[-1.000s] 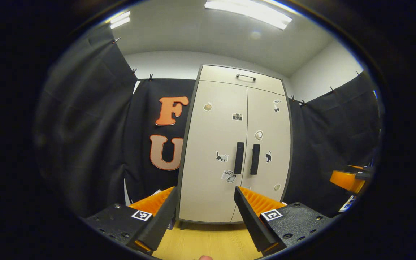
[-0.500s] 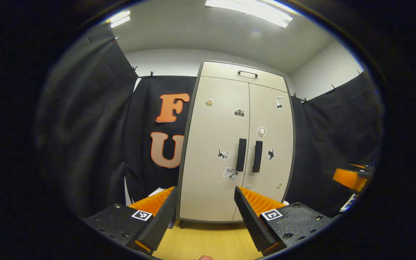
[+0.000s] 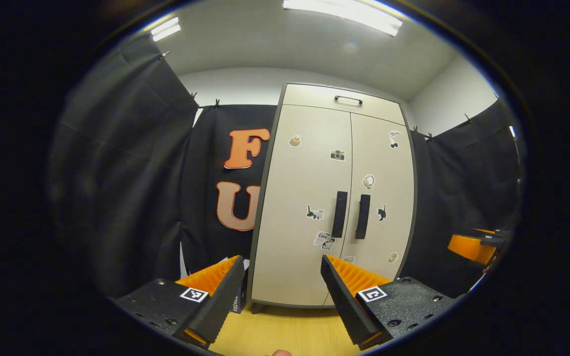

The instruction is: Open the right door of the double-door shoe cabinet with the right hand, and open the left door with the left hand.

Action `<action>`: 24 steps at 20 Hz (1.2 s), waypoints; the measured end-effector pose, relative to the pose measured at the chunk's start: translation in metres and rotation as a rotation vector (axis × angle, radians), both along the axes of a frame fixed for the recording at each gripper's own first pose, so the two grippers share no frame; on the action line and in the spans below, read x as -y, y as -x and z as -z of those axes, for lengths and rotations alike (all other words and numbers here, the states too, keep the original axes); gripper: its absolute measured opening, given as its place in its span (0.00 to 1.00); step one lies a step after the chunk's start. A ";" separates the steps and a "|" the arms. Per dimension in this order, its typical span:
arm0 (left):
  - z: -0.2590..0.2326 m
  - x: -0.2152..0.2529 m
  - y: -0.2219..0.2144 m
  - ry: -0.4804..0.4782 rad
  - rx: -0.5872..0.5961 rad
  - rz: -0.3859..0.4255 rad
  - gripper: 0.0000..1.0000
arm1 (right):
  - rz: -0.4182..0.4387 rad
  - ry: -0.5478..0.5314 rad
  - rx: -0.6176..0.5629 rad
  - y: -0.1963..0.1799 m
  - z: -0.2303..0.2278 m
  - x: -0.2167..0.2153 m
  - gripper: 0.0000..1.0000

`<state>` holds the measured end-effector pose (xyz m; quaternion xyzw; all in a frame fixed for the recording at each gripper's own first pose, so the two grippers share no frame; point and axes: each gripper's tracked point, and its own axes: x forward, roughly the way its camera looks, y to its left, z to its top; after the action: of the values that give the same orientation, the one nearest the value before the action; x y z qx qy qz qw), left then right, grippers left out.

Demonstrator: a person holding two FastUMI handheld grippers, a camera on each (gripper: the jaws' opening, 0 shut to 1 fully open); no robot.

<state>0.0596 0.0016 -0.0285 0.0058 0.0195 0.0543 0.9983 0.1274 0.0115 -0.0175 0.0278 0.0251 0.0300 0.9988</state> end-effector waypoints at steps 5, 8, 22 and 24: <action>0.000 0.006 -0.005 -0.003 0.000 -0.107 0.94 | -0.160 -0.003 -0.002 -0.092 -0.024 -0.044 0.98; 0.004 0.006 -0.007 -0.026 0.011 -0.148 0.94 | -0.214 -0.008 -0.020 -0.146 -0.023 -0.068 0.97; 0.045 -0.042 -0.077 -0.063 -0.012 -0.026 0.95 | -0.055 0.018 -0.028 -0.267 0.015 -0.093 0.95; 0.047 -0.044 -0.082 -0.057 -0.010 -0.007 0.95 | -0.054 0.018 -0.048 -0.269 0.020 -0.096 0.94</action>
<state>0.1417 0.0458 -0.0757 0.0346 0.0229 0.0584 0.9974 0.3962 0.1073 -0.0375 0.0190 0.0499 0.0559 0.9970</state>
